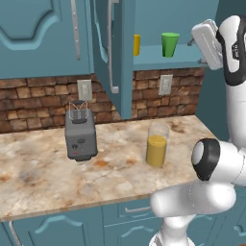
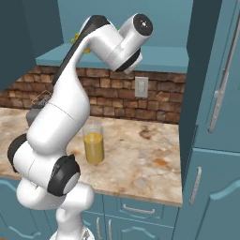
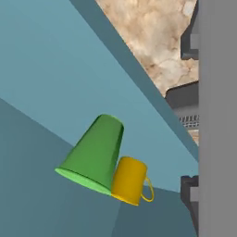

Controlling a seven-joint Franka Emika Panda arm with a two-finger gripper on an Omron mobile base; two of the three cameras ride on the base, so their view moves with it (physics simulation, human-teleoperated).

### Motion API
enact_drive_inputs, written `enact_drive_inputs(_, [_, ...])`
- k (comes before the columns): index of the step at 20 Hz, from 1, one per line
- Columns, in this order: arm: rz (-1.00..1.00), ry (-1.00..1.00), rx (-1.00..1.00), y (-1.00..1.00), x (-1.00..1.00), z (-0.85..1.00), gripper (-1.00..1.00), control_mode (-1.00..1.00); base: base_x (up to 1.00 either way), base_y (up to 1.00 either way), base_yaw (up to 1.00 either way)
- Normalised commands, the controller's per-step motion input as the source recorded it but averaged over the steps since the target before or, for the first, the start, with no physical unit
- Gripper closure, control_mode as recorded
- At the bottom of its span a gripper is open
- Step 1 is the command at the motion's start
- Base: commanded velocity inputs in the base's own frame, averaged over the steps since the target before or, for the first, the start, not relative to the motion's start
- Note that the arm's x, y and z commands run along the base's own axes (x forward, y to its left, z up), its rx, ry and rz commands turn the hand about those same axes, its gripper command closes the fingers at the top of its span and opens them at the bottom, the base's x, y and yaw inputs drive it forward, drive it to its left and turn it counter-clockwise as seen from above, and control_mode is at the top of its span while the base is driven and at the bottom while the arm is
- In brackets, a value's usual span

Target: There is a tray on the dining counter. Grab the cup, mug, and pitcher and place them on the tray. The pitcher may be placed next to the tray if it cannot fit the tray.

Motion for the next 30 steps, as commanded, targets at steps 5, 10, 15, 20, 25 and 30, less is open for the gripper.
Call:
enact_drive_inputs(5, [-0.05, 0.00, 0.15, -0.07, 0.24, 0.18, -1.00, -1.00, 0.00, 0.00, 0.00])
enact_drive_inputs(10, [-0.07, -0.03, 0.12, 0.00, 0.28, 0.17, -1.00, -1.00, 0.00, 0.00, 0.00])
enact_drive_inputs(15, [-0.08, -0.01, 0.09, 0.00, 0.30, 0.09, -1.00, -1.00, 0.00, 0.00, 0.00])
enact_drive_inputs(20, [-0.04, 0.00, 0.07, 0.00, 0.22, 0.00, -1.00, -1.00, 0.00, 0.00, 0.00])
enact_drive_inputs(25, [0.00, 0.00, 0.06, 0.00, 0.24, 0.00, -1.00, -1.00, 0.00, 0.00, 0.00])
enact_drive_inputs(30, [0.00, 0.00, 0.05, 0.04, 0.16, 0.00, -1.00, -1.00, 0.00, 0.00, 0.00])
